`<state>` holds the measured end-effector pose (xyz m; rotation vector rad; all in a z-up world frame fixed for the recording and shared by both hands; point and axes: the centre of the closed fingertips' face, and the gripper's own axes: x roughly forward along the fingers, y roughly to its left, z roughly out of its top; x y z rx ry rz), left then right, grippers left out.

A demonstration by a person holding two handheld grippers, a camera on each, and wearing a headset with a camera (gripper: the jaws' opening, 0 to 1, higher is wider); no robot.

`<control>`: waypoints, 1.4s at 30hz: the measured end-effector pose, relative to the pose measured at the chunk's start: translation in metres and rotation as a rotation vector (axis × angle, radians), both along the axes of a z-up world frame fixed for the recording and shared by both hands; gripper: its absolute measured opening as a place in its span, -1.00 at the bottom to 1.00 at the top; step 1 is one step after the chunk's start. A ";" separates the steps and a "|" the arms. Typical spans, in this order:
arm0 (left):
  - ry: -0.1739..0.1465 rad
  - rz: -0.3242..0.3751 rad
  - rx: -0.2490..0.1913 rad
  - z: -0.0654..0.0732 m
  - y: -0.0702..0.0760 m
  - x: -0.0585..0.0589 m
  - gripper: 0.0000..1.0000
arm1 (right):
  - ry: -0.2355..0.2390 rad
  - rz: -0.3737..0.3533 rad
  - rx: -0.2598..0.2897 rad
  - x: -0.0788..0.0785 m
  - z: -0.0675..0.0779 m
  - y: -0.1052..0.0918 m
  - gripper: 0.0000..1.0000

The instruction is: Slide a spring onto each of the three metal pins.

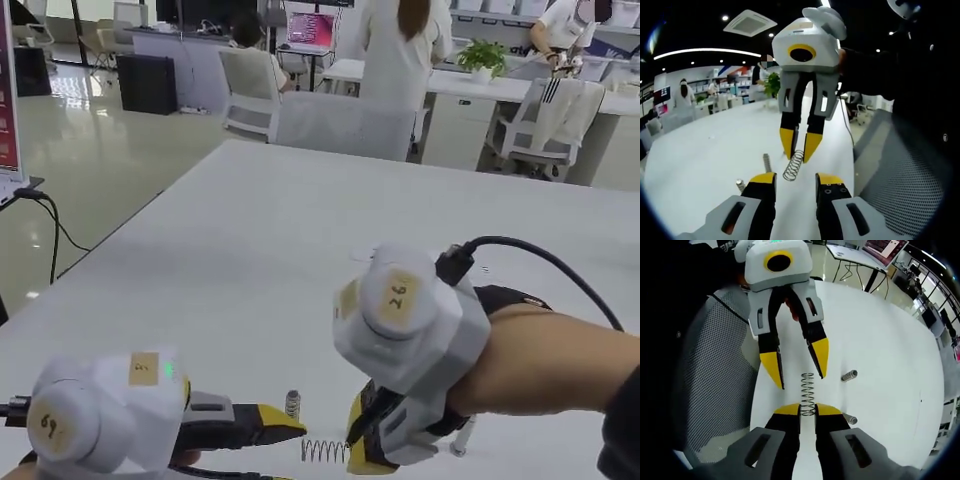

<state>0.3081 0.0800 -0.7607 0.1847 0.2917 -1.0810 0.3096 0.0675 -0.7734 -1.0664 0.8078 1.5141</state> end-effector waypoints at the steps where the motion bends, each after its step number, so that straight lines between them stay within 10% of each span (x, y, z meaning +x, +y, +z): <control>1: -0.001 -0.002 0.000 0.000 0.000 0.000 -0.55 | -0.002 0.004 0.004 0.000 0.001 0.001 -0.85; 22: -0.030 -0.020 0.020 0.003 -0.003 -0.001 -0.93 | -0.027 0.077 0.012 -0.008 0.006 0.006 -0.84; 42: -0.041 -0.021 0.042 0.001 -0.002 -0.001 -0.94 | -0.044 0.103 0.095 -0.017 0.042 0.023 -0.86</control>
